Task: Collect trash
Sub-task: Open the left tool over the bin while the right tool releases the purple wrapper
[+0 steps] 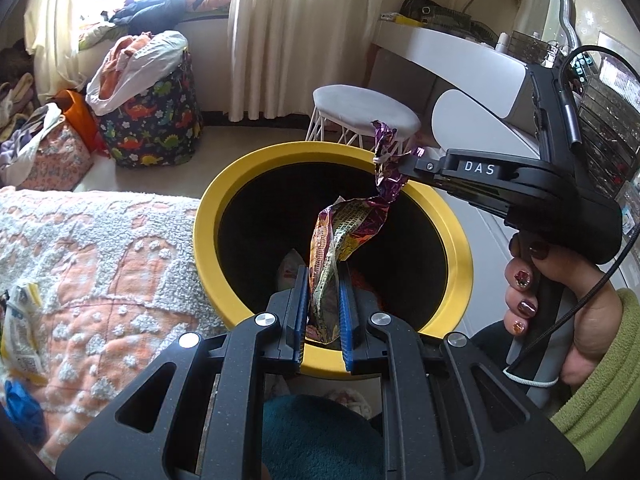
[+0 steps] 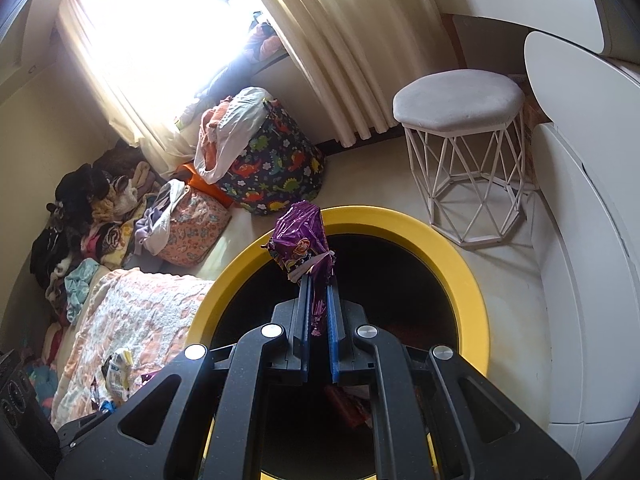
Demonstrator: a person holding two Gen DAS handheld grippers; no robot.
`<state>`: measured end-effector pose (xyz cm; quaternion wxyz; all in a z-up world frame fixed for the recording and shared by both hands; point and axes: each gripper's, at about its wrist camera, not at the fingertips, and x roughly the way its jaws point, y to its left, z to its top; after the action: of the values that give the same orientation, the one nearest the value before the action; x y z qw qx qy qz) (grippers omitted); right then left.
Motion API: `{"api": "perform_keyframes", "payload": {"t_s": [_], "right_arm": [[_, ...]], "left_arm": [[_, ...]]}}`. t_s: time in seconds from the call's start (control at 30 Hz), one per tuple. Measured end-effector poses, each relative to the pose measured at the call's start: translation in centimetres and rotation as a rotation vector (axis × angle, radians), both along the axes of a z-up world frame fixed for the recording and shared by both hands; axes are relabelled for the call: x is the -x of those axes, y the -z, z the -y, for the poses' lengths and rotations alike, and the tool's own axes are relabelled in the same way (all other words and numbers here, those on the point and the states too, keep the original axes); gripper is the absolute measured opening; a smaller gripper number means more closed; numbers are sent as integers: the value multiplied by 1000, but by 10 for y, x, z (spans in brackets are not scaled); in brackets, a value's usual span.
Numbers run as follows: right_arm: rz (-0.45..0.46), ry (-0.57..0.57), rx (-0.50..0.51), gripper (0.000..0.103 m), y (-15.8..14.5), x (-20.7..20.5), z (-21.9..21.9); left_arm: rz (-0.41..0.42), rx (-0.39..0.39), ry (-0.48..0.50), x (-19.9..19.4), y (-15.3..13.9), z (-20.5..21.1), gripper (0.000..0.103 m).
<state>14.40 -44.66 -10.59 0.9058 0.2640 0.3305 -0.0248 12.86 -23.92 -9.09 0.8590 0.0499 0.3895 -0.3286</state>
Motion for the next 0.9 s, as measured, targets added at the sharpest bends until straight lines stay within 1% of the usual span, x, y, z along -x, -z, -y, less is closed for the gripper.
{"api": "perform_keyframes", "payload": {"t_s": [0.4, 0.5, 0.63, 0.67, 0.7, 0.73, 0.77, 0.8, 0.83, 0.87, 0.9], "right_arm": [[-13, 7, -13, 7, 4, 0, 2], [-23, 12, -20, 8, 8, 0, 3], [-29, 15, -41, 10, 10, 0, 6], [-29, 15, -44, 12, 10, 0, 6], [-29, 17, -44, 21, 10, 0, 6], [-27, 22, -45, 34, 9, 0, 7], [-23, 28, -50, 38, 8, 1, 7], [-20, 30, -53, 42, 8, 1, 7], [-19, 29, -53, 44, 7, 1, 6], [-18, 29, -51, 46, 6, 2, 6], [-16, 28, -47, 50, 5, 2, 5]], "left_arm": [[-39, -26, -19, -18, 18, 16, 9], [-53, -16, -17, -23, 22, 17, 9], [-70, -1, -37, -27, 25, 14, 9], [-63, -1, -41, -27, 24, 13, 15], [-57, -4, -47, -27, 23, 12, 30], [-48, -4, -61, -26, 21, 9, 41], [-41, 2, -77, -26, 20, 6, 53], [-36, 1, -92, -26, 18, 4, 58], [-29, 1, -108, -25, 16, 1, 60], [-21, 0, -126, -25, 14, -2, 68], [-12, 1, -143, -23, 12, -6, 79]]}}
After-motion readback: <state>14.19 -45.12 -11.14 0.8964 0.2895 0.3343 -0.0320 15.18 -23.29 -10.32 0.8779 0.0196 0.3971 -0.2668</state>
